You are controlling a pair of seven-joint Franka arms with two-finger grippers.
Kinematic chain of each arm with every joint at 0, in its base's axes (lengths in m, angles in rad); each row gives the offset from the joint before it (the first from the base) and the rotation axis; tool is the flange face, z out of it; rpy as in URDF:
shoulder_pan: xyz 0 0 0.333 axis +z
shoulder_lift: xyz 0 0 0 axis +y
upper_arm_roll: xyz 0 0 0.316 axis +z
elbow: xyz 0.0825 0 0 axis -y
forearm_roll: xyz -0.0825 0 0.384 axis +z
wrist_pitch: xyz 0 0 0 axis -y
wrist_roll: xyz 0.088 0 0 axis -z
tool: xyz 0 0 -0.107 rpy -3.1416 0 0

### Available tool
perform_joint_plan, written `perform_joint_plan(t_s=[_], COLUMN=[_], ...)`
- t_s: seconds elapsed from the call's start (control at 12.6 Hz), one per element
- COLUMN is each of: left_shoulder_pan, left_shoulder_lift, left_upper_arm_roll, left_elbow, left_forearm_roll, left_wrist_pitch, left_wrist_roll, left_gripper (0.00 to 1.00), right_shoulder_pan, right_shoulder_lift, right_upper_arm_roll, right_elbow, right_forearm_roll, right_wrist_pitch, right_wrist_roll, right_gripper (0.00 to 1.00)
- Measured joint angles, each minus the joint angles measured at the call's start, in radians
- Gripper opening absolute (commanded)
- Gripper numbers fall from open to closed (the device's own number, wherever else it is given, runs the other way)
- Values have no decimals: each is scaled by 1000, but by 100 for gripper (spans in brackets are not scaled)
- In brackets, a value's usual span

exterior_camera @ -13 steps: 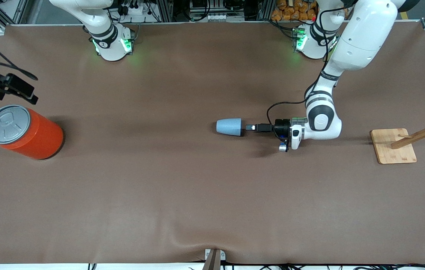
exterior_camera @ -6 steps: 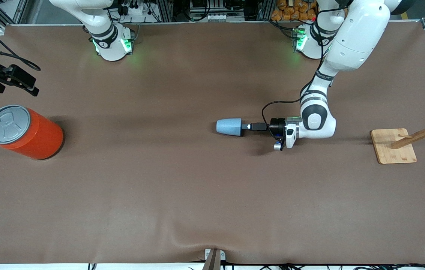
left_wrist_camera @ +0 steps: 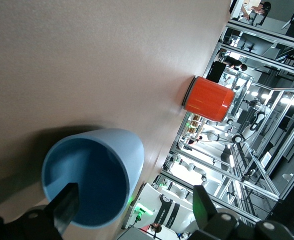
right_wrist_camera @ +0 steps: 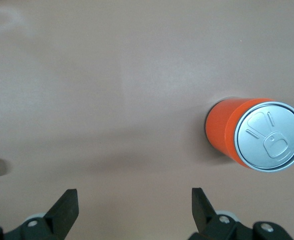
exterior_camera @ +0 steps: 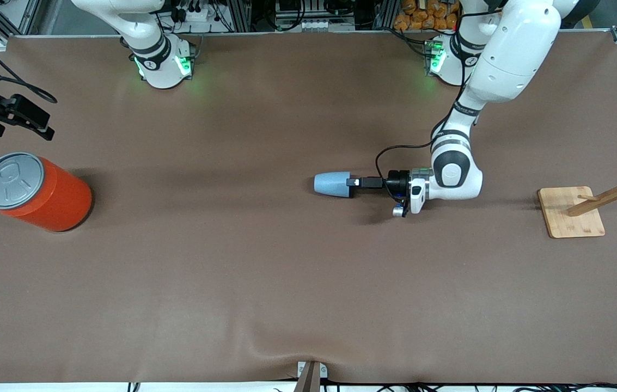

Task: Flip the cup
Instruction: 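Grasp the lying blue cup with the left gripper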

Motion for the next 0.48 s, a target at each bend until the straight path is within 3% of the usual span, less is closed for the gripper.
perform_joint_plan(t_s=[0.32,0.4,0.48], left_shoulder_pan=[-26,-31,-34], left_shoulder_lift=[14,15,17], left_upper_arm_roll=[0,0,0], left_elbow=[13,14,15], left_forearm_roll=[-20,-29,-33], left_wrist_pitch=[1,2,5], left_wrist_roll=[5,8,17], left_gripper=[77,61,37], right_shoulder_pan=[-4,-4,-4], right_shoulder_lift=[0,0,0], right_upper_arm_roll=[-3,-3,-3], right_elbow=[-1,-2,-2], right_forearm_roll=[0,0,0], right_wrist_pitch=[0,0,0], right_wrist_roll=[-3,-3,-3], right_gripper=[100,100,100])
